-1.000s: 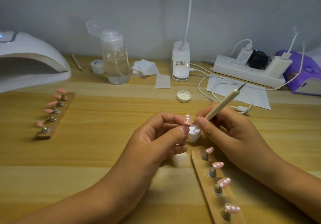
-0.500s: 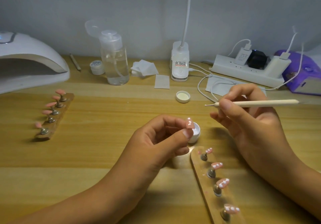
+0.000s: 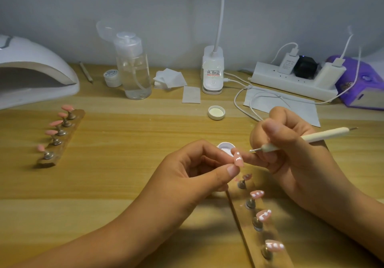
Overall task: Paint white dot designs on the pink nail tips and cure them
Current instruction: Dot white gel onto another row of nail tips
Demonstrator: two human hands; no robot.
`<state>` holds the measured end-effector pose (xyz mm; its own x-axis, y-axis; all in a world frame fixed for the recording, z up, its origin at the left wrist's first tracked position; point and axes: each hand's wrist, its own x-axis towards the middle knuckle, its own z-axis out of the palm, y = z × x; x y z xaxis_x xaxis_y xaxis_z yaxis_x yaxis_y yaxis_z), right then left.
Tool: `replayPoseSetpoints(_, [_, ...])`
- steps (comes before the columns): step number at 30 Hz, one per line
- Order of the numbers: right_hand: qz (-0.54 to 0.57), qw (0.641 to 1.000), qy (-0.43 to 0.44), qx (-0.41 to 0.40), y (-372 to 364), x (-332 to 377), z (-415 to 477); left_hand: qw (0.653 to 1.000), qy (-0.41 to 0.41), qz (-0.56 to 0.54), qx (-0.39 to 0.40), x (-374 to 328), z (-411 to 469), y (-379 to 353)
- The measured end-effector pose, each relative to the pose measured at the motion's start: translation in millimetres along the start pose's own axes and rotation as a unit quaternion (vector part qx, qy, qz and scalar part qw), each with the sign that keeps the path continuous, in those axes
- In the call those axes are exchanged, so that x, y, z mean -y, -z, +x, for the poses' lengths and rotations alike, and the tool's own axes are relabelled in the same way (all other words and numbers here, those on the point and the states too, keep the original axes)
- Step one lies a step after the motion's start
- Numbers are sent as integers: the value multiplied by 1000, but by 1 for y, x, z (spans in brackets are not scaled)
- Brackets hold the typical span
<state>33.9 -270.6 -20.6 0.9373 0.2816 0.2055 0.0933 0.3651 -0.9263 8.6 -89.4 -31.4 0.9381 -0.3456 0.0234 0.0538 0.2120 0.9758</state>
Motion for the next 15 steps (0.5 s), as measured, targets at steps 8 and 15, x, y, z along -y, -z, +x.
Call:
replayPoseSetpoints(8, [-7, 1000, -2, 24, -2, -1, -1, 1000, -2, 3, 4, -2, 0, -1])
replayPoseSetpoints(15, [-29, 999, -2, 34, -1, -1, -2, 1000, -1, 5, 2, -2, -1, -1])
